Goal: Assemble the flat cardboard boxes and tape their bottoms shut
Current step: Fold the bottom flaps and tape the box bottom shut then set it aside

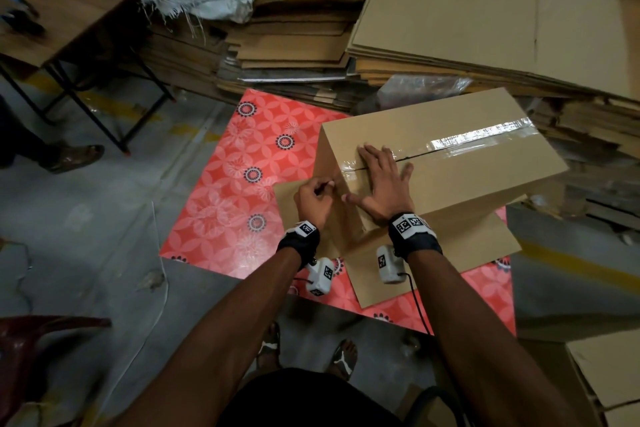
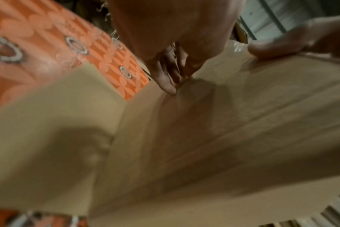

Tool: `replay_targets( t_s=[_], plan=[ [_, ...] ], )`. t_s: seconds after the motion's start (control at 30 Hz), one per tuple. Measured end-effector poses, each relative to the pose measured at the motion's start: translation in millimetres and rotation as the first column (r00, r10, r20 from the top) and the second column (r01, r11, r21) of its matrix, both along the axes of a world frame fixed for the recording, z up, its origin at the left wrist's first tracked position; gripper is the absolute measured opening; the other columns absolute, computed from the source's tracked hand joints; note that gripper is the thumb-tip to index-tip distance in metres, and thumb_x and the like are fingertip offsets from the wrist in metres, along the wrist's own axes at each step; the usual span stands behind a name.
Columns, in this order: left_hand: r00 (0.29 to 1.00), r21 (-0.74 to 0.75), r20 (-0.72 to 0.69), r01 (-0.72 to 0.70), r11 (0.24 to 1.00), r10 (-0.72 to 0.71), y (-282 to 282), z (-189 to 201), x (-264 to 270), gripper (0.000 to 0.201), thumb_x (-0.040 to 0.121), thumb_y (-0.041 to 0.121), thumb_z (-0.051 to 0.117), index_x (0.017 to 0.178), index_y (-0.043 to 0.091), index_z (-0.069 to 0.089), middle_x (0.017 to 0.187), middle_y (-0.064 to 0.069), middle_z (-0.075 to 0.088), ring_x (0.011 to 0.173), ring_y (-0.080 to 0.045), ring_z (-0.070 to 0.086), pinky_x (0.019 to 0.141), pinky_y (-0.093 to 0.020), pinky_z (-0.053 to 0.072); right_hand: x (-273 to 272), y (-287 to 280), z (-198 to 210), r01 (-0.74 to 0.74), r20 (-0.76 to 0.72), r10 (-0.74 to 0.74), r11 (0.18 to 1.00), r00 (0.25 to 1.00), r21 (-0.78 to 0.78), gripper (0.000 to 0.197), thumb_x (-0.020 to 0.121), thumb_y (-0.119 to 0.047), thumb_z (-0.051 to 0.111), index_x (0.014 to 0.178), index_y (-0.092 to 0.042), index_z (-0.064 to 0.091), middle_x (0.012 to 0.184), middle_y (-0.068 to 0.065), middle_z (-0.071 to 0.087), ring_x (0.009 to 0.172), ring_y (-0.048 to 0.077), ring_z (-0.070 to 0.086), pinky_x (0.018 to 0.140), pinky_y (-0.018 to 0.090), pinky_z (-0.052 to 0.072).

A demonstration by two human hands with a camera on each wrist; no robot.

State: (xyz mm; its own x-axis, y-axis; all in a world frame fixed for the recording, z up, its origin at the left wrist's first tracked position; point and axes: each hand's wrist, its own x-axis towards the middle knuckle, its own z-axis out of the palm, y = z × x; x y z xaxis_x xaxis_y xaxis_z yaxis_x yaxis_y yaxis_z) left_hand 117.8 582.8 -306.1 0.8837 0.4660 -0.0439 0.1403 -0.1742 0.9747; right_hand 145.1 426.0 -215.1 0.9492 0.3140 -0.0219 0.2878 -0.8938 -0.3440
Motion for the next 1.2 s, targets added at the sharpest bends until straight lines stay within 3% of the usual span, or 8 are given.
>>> replay_targets(
  t_s=[0.13, 0.27, 0.4, 0.6, 0.77, 0.9, 1.07, 1.2],
  plan=[
    [0.994, 0.022, 0.016, 0.111, 0.994, -0.111, 9.1, -3.5, 5.1, 0.009, 0.093, 0.010, 0.065, 0.093, 0.019, 0.068, 0.091, -0.001, 0.074, 0.087, -0.019, 0.070, 0.075, -0.025, 0.053, 0.1, -0.6, -0.3, 0.002, 0.002, -0.002, 1.000, 1.000, 0.004, 0.112, 0.072, -0.068, 0.073, 0.162, -0.032, 0.017, 0.168, -0.008, 0.017, 0.158, 0.022, 0.005, 0.116, 0.075, 0.003],
    [0.994, 0.029, 0.006, 0.112, 0.993, -0.113, 10.0, 2.1, 9.5, 0.007, 0.097, 0.005, 0.063, 0.103, 0.006, 0.067, 0.093, -0.002, 0.069, 0.077, -0.008, 0.063, 0.066, -0.007, 0.047, 0.3, -1.3, -1.1, -0.006, 0.008, 0.006, 1.000, 1.000, 0.004, 0.112, 0.069, -0.073, 0.067, 0.162, -0.032, 0.018, 0.168, -0.008, 0.019, 0.158, 0.022, 0.006, 0.115, 0.076, 0.004],
    [0.994, 0.084, 0.053, 0.096, 0.992, -0.100, 10.6, -1.6, 10.4, 0.009, 0.096, 0.006, 0.065, 0.104, 0.003, 0.069, 0.097, -0.007, 0.073, 0.088, -0.018, 0.068, 0.080, -0.027, 0.055, 0.5, -0.8, -0.7, -0.004, 0.006, 0.004, 1.000, 1.000, 0.000, 0.112, 0.070, -0.070, 0.069, 0.162, -0.032, 0.017, 0.168, -0.008, 0.018, 0.158, 0.022, 0.005, 0.116, 0.076, 0.004],
    [0.983, 0.173, 0.072, 0.152, 0.973, -0.167, 10.9, -7.9, 12.6, 0.013, 0.095, 0.006, 0.064, 0.106, 0.000, 0.066, 0.101, -0.016, 0.070, 0.090, -0.028, 0.068, 0.077, -0.036, 0.058, 0.2, 0.6, 0.5, 0.001, 0.001, -0.001, 1.000, 1.000, -0.001, 0.111, 0.074, -0.065, 0.074, 0.162, -0.031, 0.017, 0.168, -0.008, 0.017, 0.158, 0.022, 0.004, 0.116, 0.076, 0.003],
    [0.966, 0.238, 0.033, 0.242, 0.941, -0.257, 14.1, -6.8, 19.6, 0.008, 0.091, 0.003, 0.062, 0.099, 0.002, 0.061, 0.095, -0.012, 0.064, 0.087, -0.028, 0.061, 0.077, -0.030, 0.047, 0.5, -0.3, -0.1, -0.001, 0.003, 0.000, 1.000, 1.000, 0.006, 0.110, 0.073, -0.065, 0.073, 0.162, -0.031, 0.017, 0.168, -0.008, 0.018, 0.158, 0.022, 0.004, 0.116, 0.076, 0.003],
    [0.933, 0.260, 0.011, 0.345, 0.902, -0.360, 20.7, -8.3, 17.4, 0.013, 0.088, 0.019, 0.055, 0.091, 0.007, 0.052, 0.089, -0.005, 0.054, 0.080, -0.025, 0.052, 0.074, -0.037, 0.043, 0.2, -1.3, -1.4, -0.001, 0.005, 0.001, 1.000, 1.000, 0.007, 0.112, 0.072, -0.068, 0.072, 0.162, -0.032, 0.018, 0.168, -0.008, 0.018, 0.158, 0.022, 0.005, 0.116, 0.076, 0.003],
    [0.936, -0.056, 0.079, 0.347, 0.936, -0.342, 30.5, -6.7, 0.9, 0.019, 0.091, 0.023, 0.055, 0.096, 0.005, 0.052, 0.096, -0.004, 0.062, 0.093, -0.020, 0.063, 0.082, -0.021, 0.048, -0.1, -0.7, -0.6, 0.003, 0.015, -0.003, 1.000, 1.000, 0.013, 0.111, 0.072, -0.068, 0.073, 0.162, -0.033, 0.018, 0.168, -0.009, 0.018, 0.158, 0.021, 0.005, 0.116, 0.075, 0.002],
    [0.972, -0.441, 0.105, 0.235, 0.866, -0.210, 23.9, -0.7, -4.4, 0.010, 0.100, 0.008, 0.054, 0.093, 0.003, 0.050, 0.100, -0.014, 0.067, 0.098, -0.026, 0.065, 0.084, -0.029, 0.054, -1.4, -0.4, 0.0, 0.015, 0.011, -0.015, 1.000, 1.000, 0.025, 0.111, 0.072, -0.066, 0.075, 0.161, -0.034, 0.019, 0.168, -0.010, 0.018, 0.157, 0.020, 0.005, 0.117, 0.074, 0.002]
  ],
)
